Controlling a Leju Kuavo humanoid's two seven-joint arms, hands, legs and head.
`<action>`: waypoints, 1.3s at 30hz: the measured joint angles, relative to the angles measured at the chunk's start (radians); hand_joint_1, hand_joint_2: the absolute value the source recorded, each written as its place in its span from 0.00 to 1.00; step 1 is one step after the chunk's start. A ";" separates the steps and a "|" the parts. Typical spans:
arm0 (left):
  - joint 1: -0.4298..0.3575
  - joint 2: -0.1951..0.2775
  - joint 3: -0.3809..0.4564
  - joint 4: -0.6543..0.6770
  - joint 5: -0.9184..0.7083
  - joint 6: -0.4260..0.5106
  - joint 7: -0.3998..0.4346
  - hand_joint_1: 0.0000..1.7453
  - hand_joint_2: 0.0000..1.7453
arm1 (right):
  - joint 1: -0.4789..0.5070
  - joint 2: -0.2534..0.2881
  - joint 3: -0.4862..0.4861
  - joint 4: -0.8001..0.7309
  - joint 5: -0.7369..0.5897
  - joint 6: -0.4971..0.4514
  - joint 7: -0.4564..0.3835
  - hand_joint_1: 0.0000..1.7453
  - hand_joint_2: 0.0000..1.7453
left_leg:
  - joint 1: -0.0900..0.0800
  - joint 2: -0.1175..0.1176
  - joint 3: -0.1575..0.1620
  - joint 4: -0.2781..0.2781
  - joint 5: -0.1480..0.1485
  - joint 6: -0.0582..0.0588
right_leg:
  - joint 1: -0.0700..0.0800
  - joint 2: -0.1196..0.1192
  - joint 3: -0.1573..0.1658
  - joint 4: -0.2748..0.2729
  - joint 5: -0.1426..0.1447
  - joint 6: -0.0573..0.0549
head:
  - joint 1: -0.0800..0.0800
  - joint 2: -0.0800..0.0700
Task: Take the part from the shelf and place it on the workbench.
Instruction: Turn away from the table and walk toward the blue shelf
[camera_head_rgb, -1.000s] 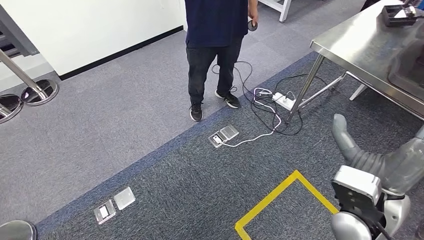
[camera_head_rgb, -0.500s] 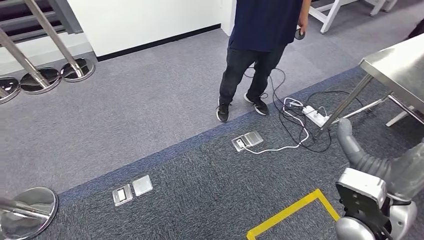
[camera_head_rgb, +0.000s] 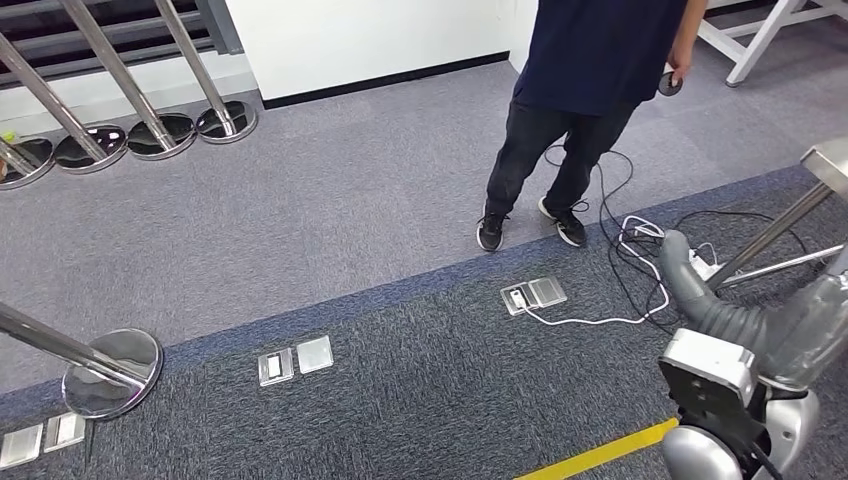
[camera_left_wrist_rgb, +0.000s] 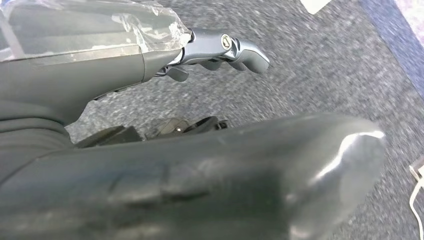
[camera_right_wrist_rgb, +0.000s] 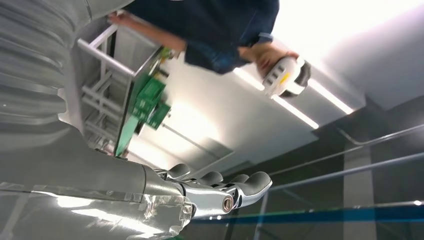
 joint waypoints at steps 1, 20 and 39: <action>0.001 0.000 0.000 0.000 0.000 0.000 0.000 0.00 0.00 | -0.001 -0.001 0.000 0.000 0.000 0.000 0.001 0.00 1.00 | 0.000 0.009 0.030 -0.056 0.031 0.003 | 0.000 -0.011 0.004 0.000 -0.003 0.002 | -0.003 0.000; 0.001 -0.002 0.000 0.000 0.002 0.003 -0.005 0.00 0.00 | -0.010 -0.035 0.018 0.003 0.002 0.000 0.030 0.00 1.00 | -0.007 -0.087 0.119 -0.247 0.092 0.035 | -0.016 0.120 -0.029 0.031 -0.002 0.047 | 0.035 0.000; 0.014 -0.008 0.000 0.000 0.002 0.003 -0.006 0.00 0.00 | -0.012 -0.042 0.027 0.002 0.010 0.000 0.044 0.00 1.00 | -0.021 0.038 0.141 -0.269 0.084 0.043 | 0.002 -0.042 0.002 0.023 -0.027 0.034 | -0.011 0.000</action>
